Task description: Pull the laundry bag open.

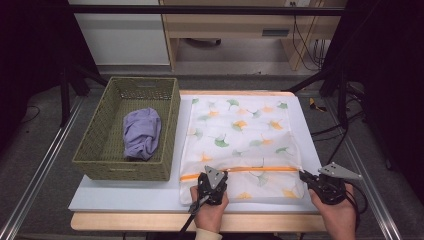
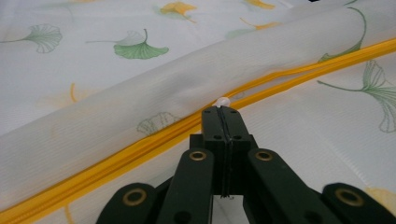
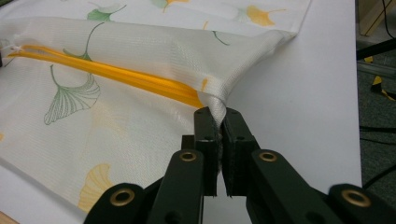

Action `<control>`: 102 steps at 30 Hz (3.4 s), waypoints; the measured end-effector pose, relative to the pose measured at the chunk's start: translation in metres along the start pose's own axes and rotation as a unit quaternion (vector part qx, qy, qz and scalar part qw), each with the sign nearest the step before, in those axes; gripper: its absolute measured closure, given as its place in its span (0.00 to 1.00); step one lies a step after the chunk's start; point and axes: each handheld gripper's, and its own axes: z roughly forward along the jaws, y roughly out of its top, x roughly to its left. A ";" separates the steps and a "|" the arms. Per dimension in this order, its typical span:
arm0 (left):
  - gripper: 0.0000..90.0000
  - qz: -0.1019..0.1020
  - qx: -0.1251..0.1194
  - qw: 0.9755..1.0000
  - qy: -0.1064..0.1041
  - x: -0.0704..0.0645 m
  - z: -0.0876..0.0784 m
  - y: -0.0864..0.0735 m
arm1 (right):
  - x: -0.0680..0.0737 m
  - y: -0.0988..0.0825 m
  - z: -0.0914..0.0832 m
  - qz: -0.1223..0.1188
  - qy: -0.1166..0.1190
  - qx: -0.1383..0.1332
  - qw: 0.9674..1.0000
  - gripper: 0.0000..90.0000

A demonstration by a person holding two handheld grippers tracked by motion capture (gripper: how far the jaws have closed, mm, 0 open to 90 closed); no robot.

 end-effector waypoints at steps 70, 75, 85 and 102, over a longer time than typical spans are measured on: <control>1.00 -0.040 -0.003 0.997 0.060 0.066 -0.048 -0.038 | -0.001 -0.003 0.002 -0.004 -0.007 0.014 1.000 0.96; 1.00 -0.042 -0.007 0.997 0.065 0.068 -0.049 -0.039 | -0.001 -0.003 0.002 -0.004 -0.007 0.014 1.000 0.96; 1.00 -0.050 -0.009 0.996 0.077 0.077 -0.053 -0.042 | -0.001 -0.003 0.002 -0.006 -0.006 0.015 1.000 0.96; 1.00 -0.055 -0.009 0.995 0.083 0.081 -0.055 -0.045 | 0.000 -0.003 0.004 0.001 -0.007 0.024 1.000 0.96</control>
